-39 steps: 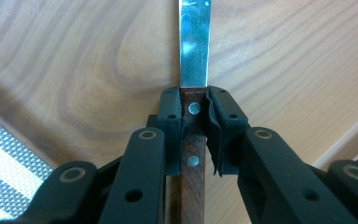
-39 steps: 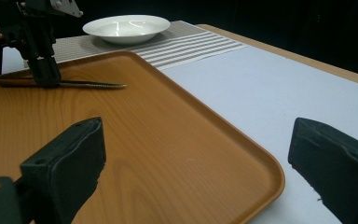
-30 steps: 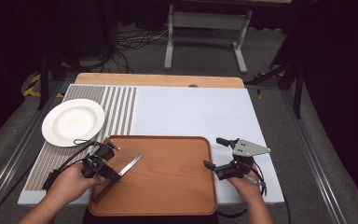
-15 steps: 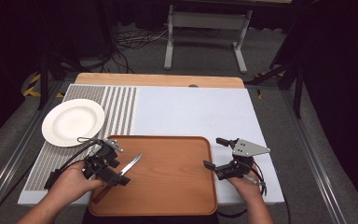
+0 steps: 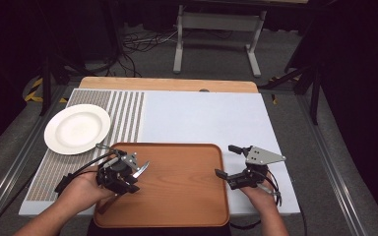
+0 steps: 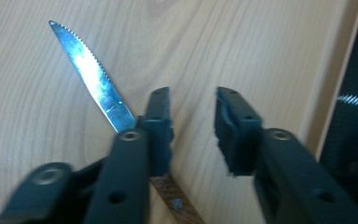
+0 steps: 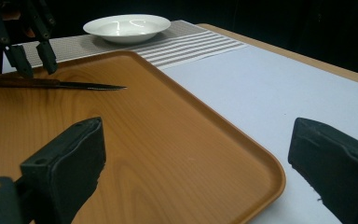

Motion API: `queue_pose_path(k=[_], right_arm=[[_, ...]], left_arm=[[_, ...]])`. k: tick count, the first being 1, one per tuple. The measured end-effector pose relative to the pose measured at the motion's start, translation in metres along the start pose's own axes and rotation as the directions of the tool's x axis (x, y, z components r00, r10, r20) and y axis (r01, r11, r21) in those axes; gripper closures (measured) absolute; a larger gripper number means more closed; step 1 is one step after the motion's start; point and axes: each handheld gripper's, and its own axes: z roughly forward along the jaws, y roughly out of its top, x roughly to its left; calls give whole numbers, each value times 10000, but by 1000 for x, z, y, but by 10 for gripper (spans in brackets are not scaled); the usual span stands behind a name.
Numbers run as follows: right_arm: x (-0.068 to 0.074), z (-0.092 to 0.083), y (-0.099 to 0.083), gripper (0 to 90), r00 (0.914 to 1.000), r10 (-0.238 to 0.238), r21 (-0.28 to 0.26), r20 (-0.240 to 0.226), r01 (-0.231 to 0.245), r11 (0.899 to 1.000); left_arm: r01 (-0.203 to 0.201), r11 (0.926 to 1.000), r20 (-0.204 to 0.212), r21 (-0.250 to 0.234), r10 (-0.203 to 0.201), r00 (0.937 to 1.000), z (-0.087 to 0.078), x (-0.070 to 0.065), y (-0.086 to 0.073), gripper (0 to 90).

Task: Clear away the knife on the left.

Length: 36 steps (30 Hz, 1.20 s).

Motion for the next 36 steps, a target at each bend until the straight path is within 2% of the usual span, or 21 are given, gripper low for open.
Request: queue_pose_path(k=[2,3,4,6,9,11,12,14,16,23,32,36], right_arm=[[0,0,0,46,10000,5,13,5,-5,10000],[0,0,0,47,10000,2,11,-6,-2,10000],[0,1,0,47,10000,-7,16,-7,7,10000],[0,1,0,47,10000,-5,35,-21,5,10000],[0,1,-1,47,10000,5,52,-30,-5,10000],[0,2,-1,47,10000,-2,66,-43,2,10000],[0,2,-1,47,10000,-3,69,-48,3,10000],[0,2,-1,47,10000,-9,77,-44,9,10000],[0,2,-1,47,10000,-2,93,-35,2,10000],[0,2,-1,48,10000,-26,119,-25,26,9999],[0,3,-1,48,10000,-36,164,-58,37,9999],[0,4,-1,48,10000,-41,179,-46,41,9998]], left_arm=[[-308,9993,-207,221,312,9993,1,-1,1,833],[-351,9988,-166,344,357,9992,2,-1,1,887],[-351,9988,-166,344,357,9992,2,-1,1,900],[-440,9974,-224,567,454,9987,4,0,2,900],[-985,9890,-419,1101,1036,9937,8,-1,3,900],[-1173,9843,-485,1319,1246,9910,11,-1,3,900],[-1173,9843,-485,1319,1246,9910,11,-1,3,900],[-1512,9761,-425,1559,1596,9863,15,-2,4,900],[-1594,9714,-444,1761,1696,9845,17,-2,4,900],[-1536,9691,-420,1928,1645,9855,20,-1,4,900],[-1504,9644,-615,2177,1674,9840,24,-2,3,900],[-1353,9634,-656,2316,1542,9859,25,-1,3,900]])
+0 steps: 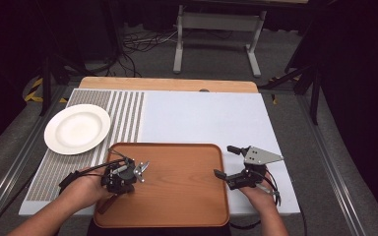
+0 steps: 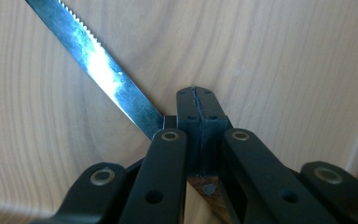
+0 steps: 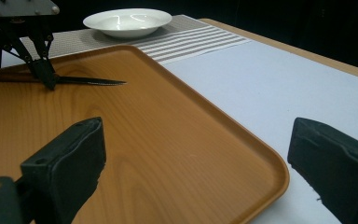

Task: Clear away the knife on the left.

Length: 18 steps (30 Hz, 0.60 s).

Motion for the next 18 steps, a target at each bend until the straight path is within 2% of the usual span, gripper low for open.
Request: queue_pose_path(k=[10,14,18], right_arm=[[0,0,0,49,10000,-17,2,7,17,10000],[0,0,0,49,10000,-12,12,3,12,10000],[0,0,0,49,10000,-20,33,-11,20,10000]], left_arm=[[50,10000,-61,6,-50,10000,0,1,0,900],[241,9997,-101,-90,-242,9997,0,3,-2,900],[419,9990,46,-175,-418,9991,0,6,-4,900]])
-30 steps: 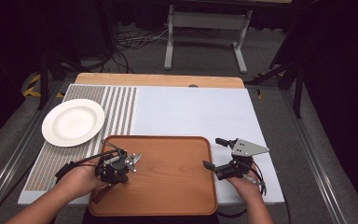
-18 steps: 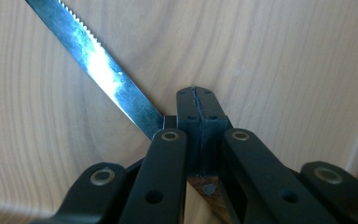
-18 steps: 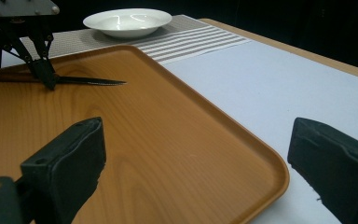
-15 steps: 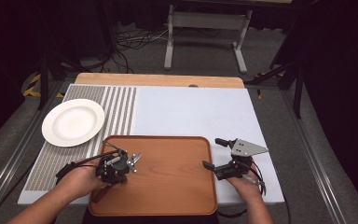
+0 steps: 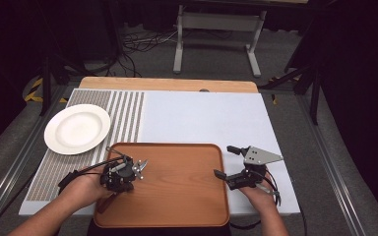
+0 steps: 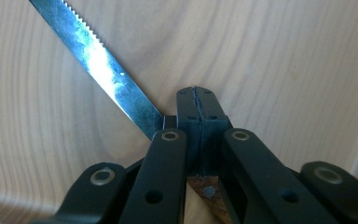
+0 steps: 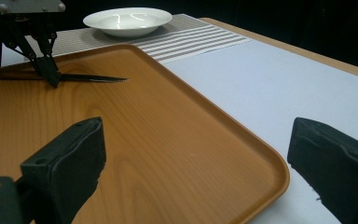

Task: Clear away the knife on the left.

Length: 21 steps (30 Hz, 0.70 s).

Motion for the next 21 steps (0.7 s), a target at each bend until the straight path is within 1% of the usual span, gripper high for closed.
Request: queue_pose_path(k=[3,5,7,11,12,21], right_arm=[[0,0,0,49,10000,7,-3,4,-7,10000],[0,0,0,49,10000,5,4,1,-5,10000],[0,0,0,49,10000,7,17,-2,-7,10000],[0,1,0,49,10000,15,17,-10,-15,10000],[0,1,0,49,10000,11,12,-15,-11,10000],[0,1,0,49,10000,12,50,-31,-12,10000]], left_arm=[[121,9999,-28,-71,-122,9999,0,2,-2,900],[148,9999,-81,-38,-148,9999,-1,3,-3,900],[277,9996,-51,-66,-277,9996,-1,5,-5,900],[373,9993,-69,-99,-374,9993,-1,8,-7,900],[465,9988,-64,-137,-466,9989,-1,10,-9,900],[758,9968,-37,-236,-759,9971,-1,16,-16,900]])
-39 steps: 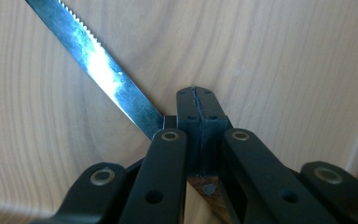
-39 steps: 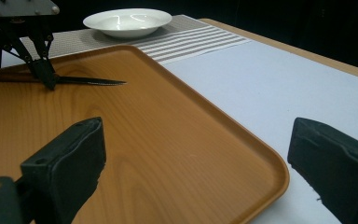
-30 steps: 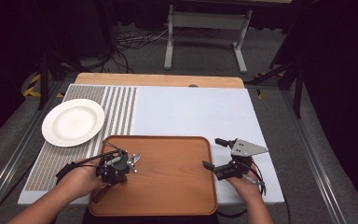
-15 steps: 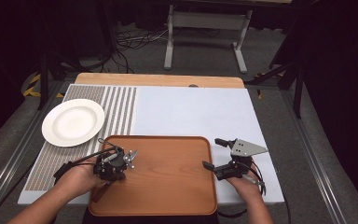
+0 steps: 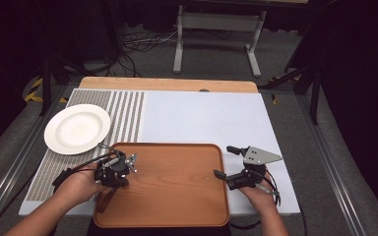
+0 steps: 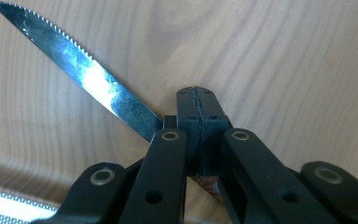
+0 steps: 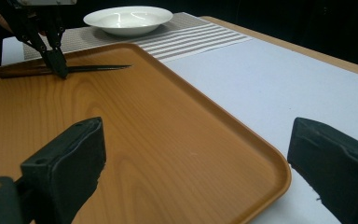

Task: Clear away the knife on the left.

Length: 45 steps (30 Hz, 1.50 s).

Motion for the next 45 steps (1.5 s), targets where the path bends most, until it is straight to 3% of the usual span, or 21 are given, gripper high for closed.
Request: queue_pose_path(k=[45], right_arm=[[0,1,-1,50,10000,31,65,-21,-31,10000]], left_arm=[[1170,9924,-145,-377,-1176,9930,-2,25,-23,900]])
